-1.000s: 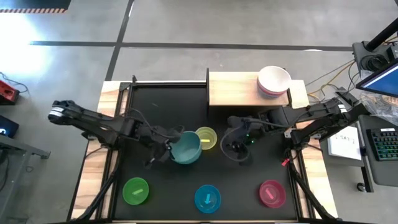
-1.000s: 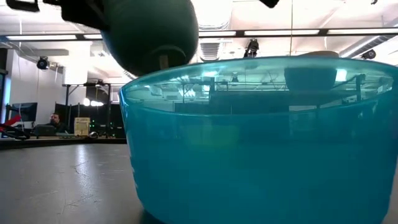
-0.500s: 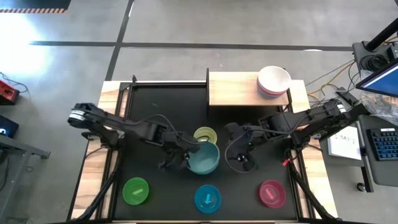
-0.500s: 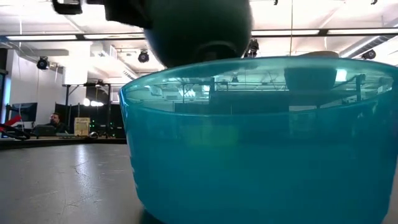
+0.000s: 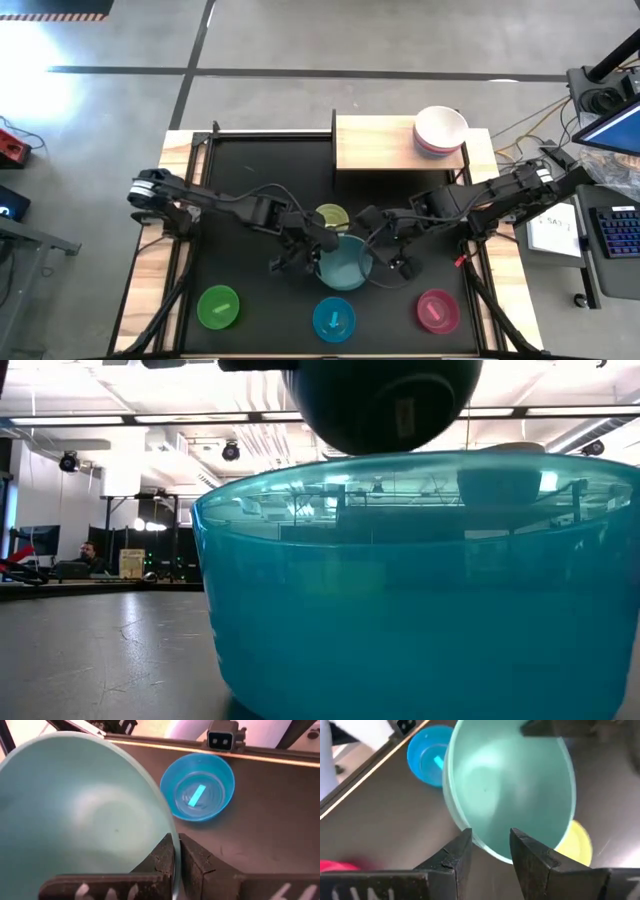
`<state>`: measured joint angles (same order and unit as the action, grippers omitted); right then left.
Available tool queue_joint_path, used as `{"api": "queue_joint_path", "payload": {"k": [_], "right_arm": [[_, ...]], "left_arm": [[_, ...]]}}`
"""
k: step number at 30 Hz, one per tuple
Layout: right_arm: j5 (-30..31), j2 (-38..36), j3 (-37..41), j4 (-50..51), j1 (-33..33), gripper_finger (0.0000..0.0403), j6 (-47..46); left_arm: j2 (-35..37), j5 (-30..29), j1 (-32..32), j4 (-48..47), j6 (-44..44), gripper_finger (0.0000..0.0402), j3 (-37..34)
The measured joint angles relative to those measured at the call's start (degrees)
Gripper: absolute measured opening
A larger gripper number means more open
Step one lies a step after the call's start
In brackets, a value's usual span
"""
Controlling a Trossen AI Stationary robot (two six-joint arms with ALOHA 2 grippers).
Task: Place and stack bowls onto a shelf
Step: Stack the green bowl on top of the white stacked bowls on the shelf
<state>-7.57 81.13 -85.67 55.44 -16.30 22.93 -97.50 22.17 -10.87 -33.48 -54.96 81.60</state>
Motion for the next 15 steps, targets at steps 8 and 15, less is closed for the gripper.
{"api": "queue_joint_path", "payload": {"k": [8, 15], "right_arm": [[-1.4, 0.3, 0.0, 2.6, -0.4, 0.0123, -2.3], [-2.3, 0.5, 0.0, 2.5, -0.3, 0.0123, -2.2]], "left_arm": [[-0.7, -0.1, 1.3, -0.7, -2.7, 0.0, 0.9], [-0.7, 0.9, 1.9, 0.3, -4.9, 0.0, 0.9]]}}
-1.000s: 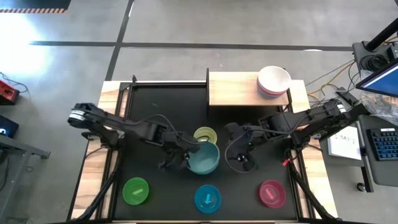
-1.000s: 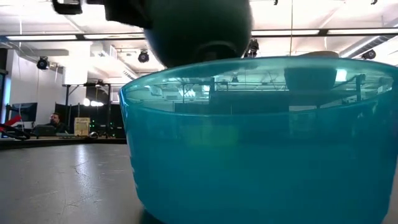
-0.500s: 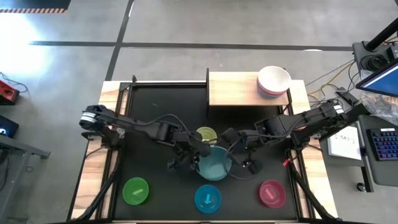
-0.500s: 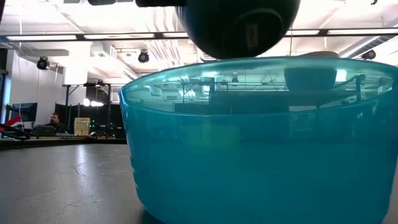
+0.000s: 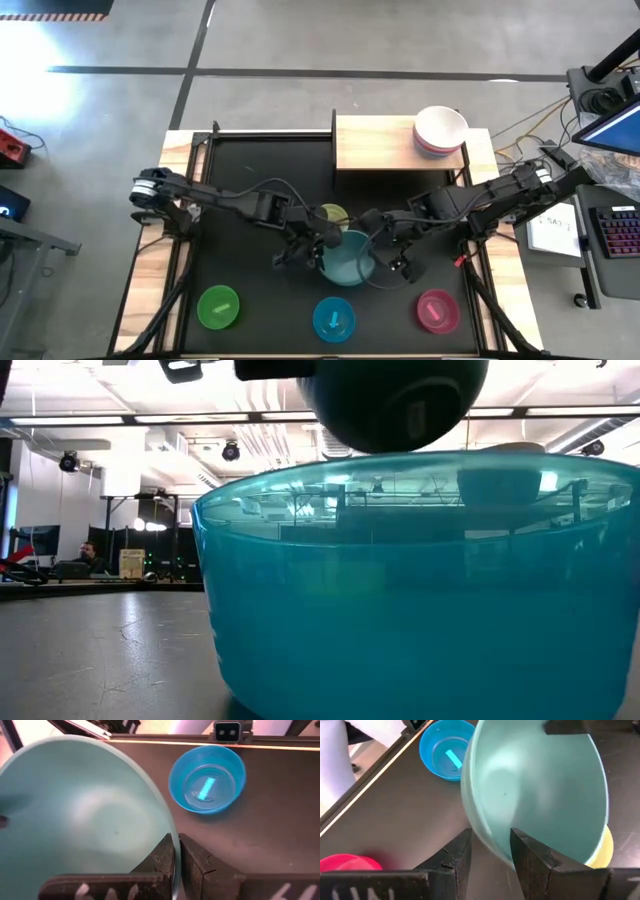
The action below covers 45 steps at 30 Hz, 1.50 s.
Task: Place and stack bowls onto a shelf
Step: Stack the green bowl on top of the white stacked bowls on the shelf
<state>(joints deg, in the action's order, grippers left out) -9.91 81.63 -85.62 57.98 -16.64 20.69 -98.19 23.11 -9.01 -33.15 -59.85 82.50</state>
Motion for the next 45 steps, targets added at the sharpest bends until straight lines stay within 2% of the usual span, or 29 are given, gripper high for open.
{"api": "queue_joint_path", "payload": {"k": [6, 15, 22, 26, 32, 36, 40, 45], "right_arm": [[-1.2, 0.7, 0.0, 0.3, 0.0, 0.0107, -0.4], [-4.8, 0.6, 0.0, 0.4, -0.1, 0.0055, -0.6], [-6.8, 0.6, 0.0, 0.4, -0.1, 0.0023, 0.6], [-10.2, 0.6, 0.1, 0.0, -0.1, 0.0011, 1.5], [-12.4, 0.6, 0.1, 0.5, -0.1, 0.0008, -1.3], [-14.1, 0.6, 0.1, 0.2, -0.1, 0.0008, -5.4], [-12.1, 0.7, 0.1, 2.2, 0.3, 0.0007, -8.9], [-12.6, 0.7, 0.1, 4.2, 0.3, 0.0007, -10.1]], "left_arm": [[0.0, 0.3, 0.8, 1.0, -1.2, 0.0, 0.0], [0.0, 0.5, 0.9, 3.1, -4.6, 0.0001, 0.0], [0.0, 0.3, 1.0, 3.9, -3.9, 0.0006, 0.1], [0.0, -0.4, 1.0, 5.6, -1.4, 0.0031, 0.3], [0.0, -1.0, 1.2, 10.7, 4.4, 0.0091, 0.3], [0.0, -1.8, 1.4, 11.3, 2.6, 0.0129, 0.3], [0.0, -4.8, 1.6, 13.6, 0.6, 0.0141, 0.5], [0.0, -6.2, 2.9, 15.9, 0.5, 0.0142, 1.0]]}}
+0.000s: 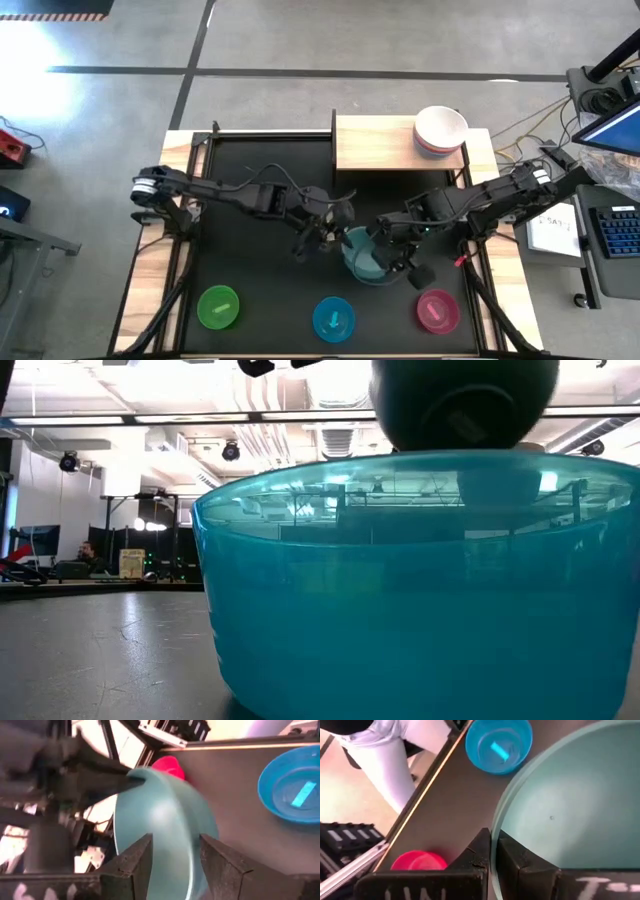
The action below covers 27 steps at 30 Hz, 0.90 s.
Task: Place and stack bowls onto a shelf
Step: Stack the green bowl on top of the white stacked bowls on the shelf
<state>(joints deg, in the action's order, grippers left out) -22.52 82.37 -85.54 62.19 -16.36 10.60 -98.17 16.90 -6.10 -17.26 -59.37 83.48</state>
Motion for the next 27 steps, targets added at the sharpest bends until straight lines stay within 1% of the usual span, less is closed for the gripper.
{"api": "queue_joint_path", "payload": {"k": [3, 9, 12, 14, 17, 19, 20, 23, 27], "right_arm": [[0.5, -0.1, 0.0, 3.2, 0.0, 0.0007, -1.8], [8.8, -0.3, -0.7, 13.6, 0.2, 0.0007, -3.6], [15.1, -1.2, -1.8, 16.8, 0.2, 0.0008, -3.4], [20.6, -1.7, -3.1, 19.5, 0.6, 0.0008, -3.1], [29.3, -2.5, -5.6, 26.4, 2.7, 0.0008, -3.5], [34.1, -3.7, -6.8, 27.8, 4.8, 0.0008, -3.9], [34.8, -4.8, -7.1, 27.5, 6.0, 0.0008, -3.7], [34.2, -8.0, -9.0, 27.9, 10.4, 0.0008, -2.7], [35.2, -11.7, -11.6, 27.8, 18.1, 0.0008, -3.1]], "left_arm": [[0.2, -0.8, 1.2, -1.3, -0.1, 0.0142, 1.1], [0.5, -0.7, 2.9, -6.4, 0.4, 0.0138, 3.9], [0.5, -0.6, 3.4, -8.6, 1.6, 0.0133, 4.2], [0.5, -0.5, 3.4, -10.3, 2.0, 0.013, 4.2], [0.5, -0.5, 3.5, -11.6, 1.9, 0.0124, 4.2], [0.5, -0.5, 3.5, -12.3, 2.0, 0.0119, 4.1], [0.5, -0.5, 3.4, -12.3, 2.2, 0.0117, 4.1], [0.7, -0.5, 3.4, -12.5, 3.1, 0.0111, 4.1], [0.7, -0.5, 3.4, -13.5, 3.3, 0.0108, 4.0]]}}
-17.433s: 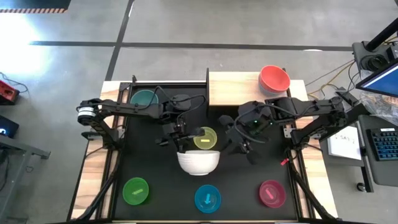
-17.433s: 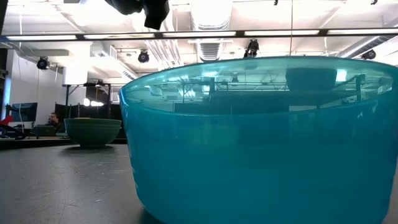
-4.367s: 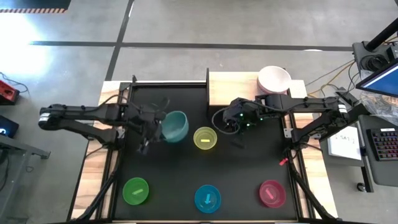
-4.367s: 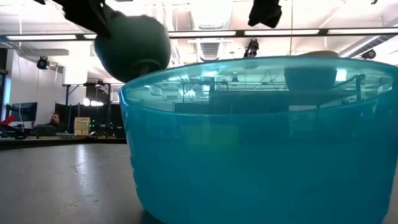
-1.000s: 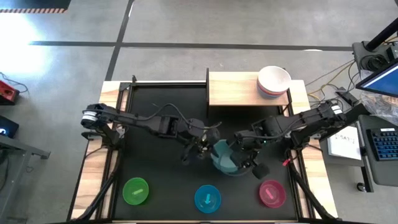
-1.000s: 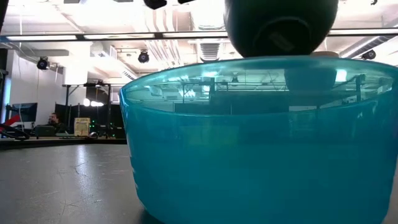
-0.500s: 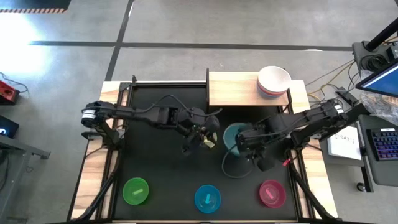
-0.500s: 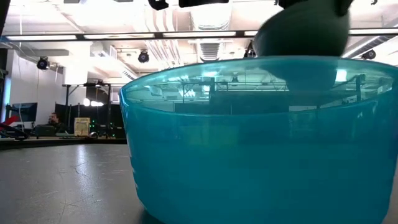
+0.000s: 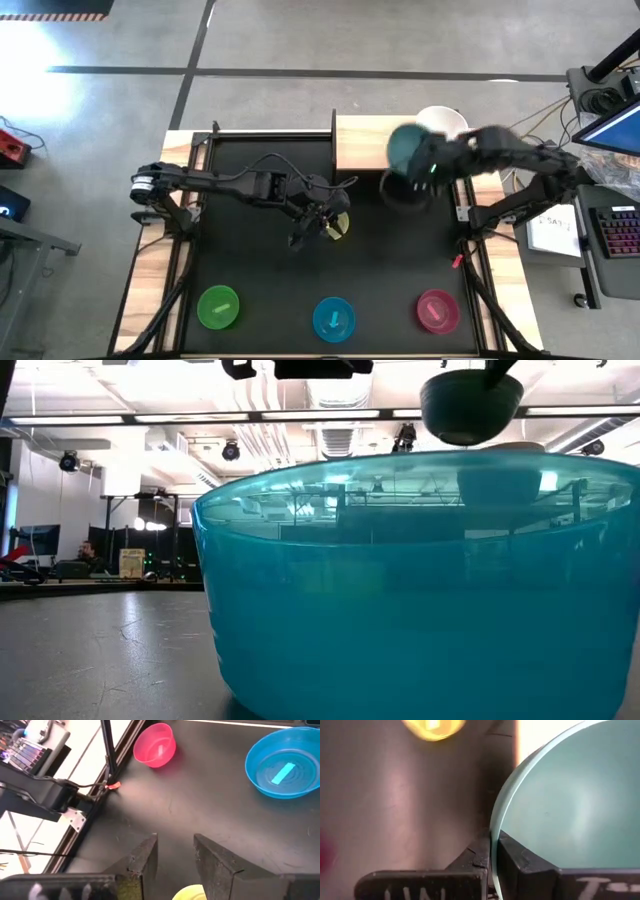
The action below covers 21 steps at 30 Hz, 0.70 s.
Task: Place and stack bowls onto a shelf
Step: Stack the green bowl on top of the white stacked bowls on the shelf
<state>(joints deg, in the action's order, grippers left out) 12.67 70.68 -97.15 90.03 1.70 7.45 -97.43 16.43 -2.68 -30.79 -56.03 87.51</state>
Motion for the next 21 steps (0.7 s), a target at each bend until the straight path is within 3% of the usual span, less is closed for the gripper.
{"api": "queue_joint_path", "payload": {"k": [2, 6, 8, 17, 21], "right_arm": [[1.5, -1.4, -1.2, 0.0, 3.9, 0.0008, -0.8], [14.0, -2.2, -3.1, 0.0, 11.3, 0.0008, -6.4], [15.8, -1.9, -3.6, 0.0, 14.7, 0.0008, -8.0], [10.0, 2.8, -3.3, 0.0, 27.8, 0.0008, -12.5], [3.7, 4.1, -3.7, 0.0, 30.3, 0.0008, -13.4]], "left_arm": [[0.0, 0.0, 0.0, -0.2, 0.0, 0.0107, 0.0], [0.0, -0.4, 0.0, 0.0, 0.0, 0.0107, 0.0], [0.0, -1.3, 0.0, 0.3, 0.0, 0.0107, 0.0], [0.0, -2.4, 0.0, 0.1, 0.9, 0.0107, -0.1], [0.0, -2.4, 0.1, -0.9, 3.1, 0.0107, -0.1]]}}
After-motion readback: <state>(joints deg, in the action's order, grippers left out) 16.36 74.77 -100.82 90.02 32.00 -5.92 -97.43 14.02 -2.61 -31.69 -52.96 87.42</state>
